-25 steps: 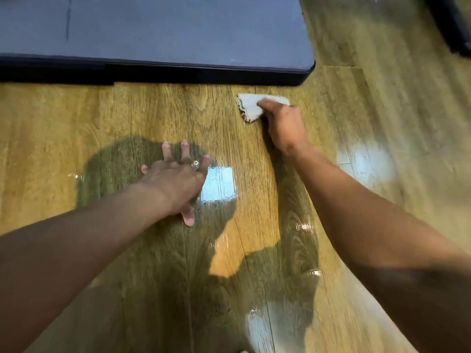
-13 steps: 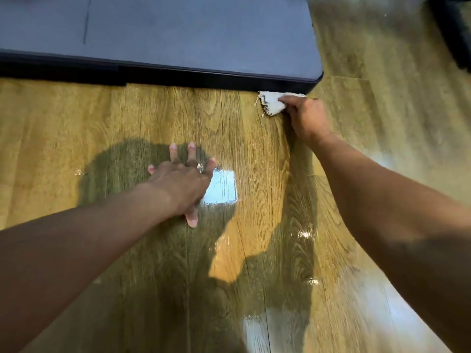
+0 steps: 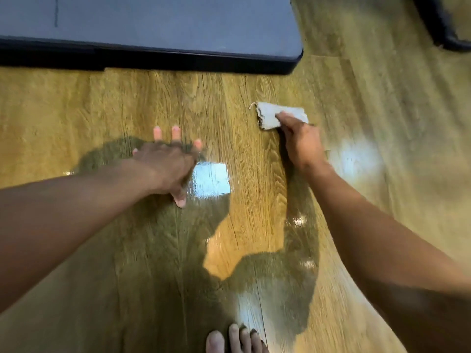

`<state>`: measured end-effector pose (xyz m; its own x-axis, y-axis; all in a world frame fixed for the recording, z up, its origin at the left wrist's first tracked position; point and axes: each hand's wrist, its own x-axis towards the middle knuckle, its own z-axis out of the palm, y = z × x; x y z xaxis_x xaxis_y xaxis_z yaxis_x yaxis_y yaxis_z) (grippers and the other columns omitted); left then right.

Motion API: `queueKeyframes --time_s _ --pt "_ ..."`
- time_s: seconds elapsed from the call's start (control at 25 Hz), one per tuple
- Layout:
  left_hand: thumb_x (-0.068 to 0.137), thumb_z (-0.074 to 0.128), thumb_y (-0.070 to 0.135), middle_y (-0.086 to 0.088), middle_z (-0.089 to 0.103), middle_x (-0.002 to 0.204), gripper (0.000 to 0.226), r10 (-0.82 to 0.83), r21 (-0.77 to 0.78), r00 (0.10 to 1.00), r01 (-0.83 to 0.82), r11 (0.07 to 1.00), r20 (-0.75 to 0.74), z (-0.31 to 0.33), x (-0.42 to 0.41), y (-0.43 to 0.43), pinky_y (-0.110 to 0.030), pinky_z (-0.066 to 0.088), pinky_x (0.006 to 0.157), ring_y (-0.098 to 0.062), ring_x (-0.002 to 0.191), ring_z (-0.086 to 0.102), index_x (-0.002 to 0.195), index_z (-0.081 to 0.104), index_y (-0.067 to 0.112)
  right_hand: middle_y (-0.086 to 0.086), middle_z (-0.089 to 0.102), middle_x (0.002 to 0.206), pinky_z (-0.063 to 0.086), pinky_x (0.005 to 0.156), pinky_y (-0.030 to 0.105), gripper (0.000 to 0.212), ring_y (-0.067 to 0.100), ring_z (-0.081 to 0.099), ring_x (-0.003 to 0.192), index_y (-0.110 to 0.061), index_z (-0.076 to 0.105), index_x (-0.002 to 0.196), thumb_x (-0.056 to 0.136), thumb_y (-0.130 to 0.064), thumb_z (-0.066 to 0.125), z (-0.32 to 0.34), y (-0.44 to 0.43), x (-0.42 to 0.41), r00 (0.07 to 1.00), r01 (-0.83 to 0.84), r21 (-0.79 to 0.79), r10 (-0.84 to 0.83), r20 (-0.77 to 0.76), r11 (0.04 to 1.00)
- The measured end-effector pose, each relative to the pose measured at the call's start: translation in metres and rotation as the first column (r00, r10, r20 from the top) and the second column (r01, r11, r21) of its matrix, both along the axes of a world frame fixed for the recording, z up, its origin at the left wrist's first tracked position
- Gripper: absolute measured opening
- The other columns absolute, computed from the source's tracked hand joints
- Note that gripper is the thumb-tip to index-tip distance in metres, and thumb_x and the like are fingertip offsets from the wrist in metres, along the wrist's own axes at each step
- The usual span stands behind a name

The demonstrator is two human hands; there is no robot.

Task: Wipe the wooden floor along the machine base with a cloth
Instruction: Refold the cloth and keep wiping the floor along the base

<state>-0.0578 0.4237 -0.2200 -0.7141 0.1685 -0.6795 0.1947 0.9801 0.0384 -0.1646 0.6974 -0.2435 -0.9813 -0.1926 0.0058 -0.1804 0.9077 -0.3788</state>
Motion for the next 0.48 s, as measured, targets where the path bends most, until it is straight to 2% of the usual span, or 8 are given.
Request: queueKeyframes --time_s 0.04,0.16,0.24,0.32,0.4,0.48 --pt "0.065 0.073 0.059 -0.02 -0.023 0.151 0.132 -0.001 -0.001 1.0 0.001 1.0 0.0 0.0 0.0 0.0 -0.061 0.026 0.107 -0.052 0.138 -0.008 0.141 -0.03 0.027 0.003 0.06 0.129 0.035 0.104 0.015 0.03 0.017 0.057 0.118 -0.017 0.063 0.123 0.098 -0.011 0.047 -0.003 0.009 0.034 1.0 0.019 -0.02 -0.019 -0.02 1.0" --pt "0.063 0.075 0.059 -0.021 -0.028 0.149 0.135 0.007 -0.007 1.0 -0.007 1.0 0.019 -0.003 -0.001 -0.002 -0.064 0.028 0.106 -0.053 0.135 -0.013 0.143 -0.028 0.027 0.007 0.056 0.132 0.033 0.109 0.027 0.037 0.016 0.05 0.123 -0.013 0.062 0.124 0.092 0.004 0.052 -0.009 0.042 0.134 1.0 -0.014 0.019 0.015 -0.02 1.0" --pt "0.062 0.075 0.059 -0.021 -0.029 0.148 0.135 0.001 -0.017 1.0 0.0 1.0 0.03 -0.002 -0.004 0.0 -0.065 0.028 0.105 -0.054 0.135 -0.013 0.144 -0.027 0.027 0.006 0.058 0.131 0.041 0.104 0.031 0.036 0.019 0.054 0.121 -0.015 0.063 0.123 0.093 0.002 0.053 -0.014 0.049 0.126 0.999 -0.041 0.026 0.041 -0.013 0.999" --pt "0.062 0.075 0.061 -0.02 -0.029 0.149 0.135 0.0 -0.031 1.0 0.001 1.0 0.029 0.001 -0.004 0.002 -0.063 0.028 0.105 -0.052 0.137 -0.012 0.144 -0.028 0.028 0.002 0.059 0.129 0.046 0.099 0.029 0.033 0.018 0.059 0.115 -0.02 0.064 0.122 0.095 -0.005 0.051 -0.006 0.035 0.089 0.999 0.025 0.059 -0.023 -0.043 0.998" --pt "0.063 0.073 0.064 -0.018 -0.03 0.149 0.135 -0.005 -0.05 1.0 0.006 0.999 0.02 0.004 -0.002 -0.002 -0.059 0.027 0.106 -0.049 0.138 -0.012 0.143 -0.03 0.03 0.0 0.056 0.133 0.04 0.103 0.025 0.034 0.016 0.056 0.119 -0.021 0.061 0.125 0.097 -0.007 0.047 -0.003 0.025 0.079 0.998 0.06 0.037 -0.059 -0.037 0.997" --pt "0.062 0.071 0.066 -0.017 -0.03 0.149 0.134 -0.011 -0.047 1.0 0.012 0.999 0.013 0.003 -0.001 -0.004 -0.057 0.026 0.107 -0.048 0.139 -0.013 0.142 -0.031 0.032 0.004 0.052 0.137 0.029 0.112 0.024 0.039 0.017 0.048 0.127 -0.015 0.059 0.128 0.094 0.003 0.049 -0.005 0.037 0.121 0.998 0.061 0.001 -0.061 0.015 0.998"
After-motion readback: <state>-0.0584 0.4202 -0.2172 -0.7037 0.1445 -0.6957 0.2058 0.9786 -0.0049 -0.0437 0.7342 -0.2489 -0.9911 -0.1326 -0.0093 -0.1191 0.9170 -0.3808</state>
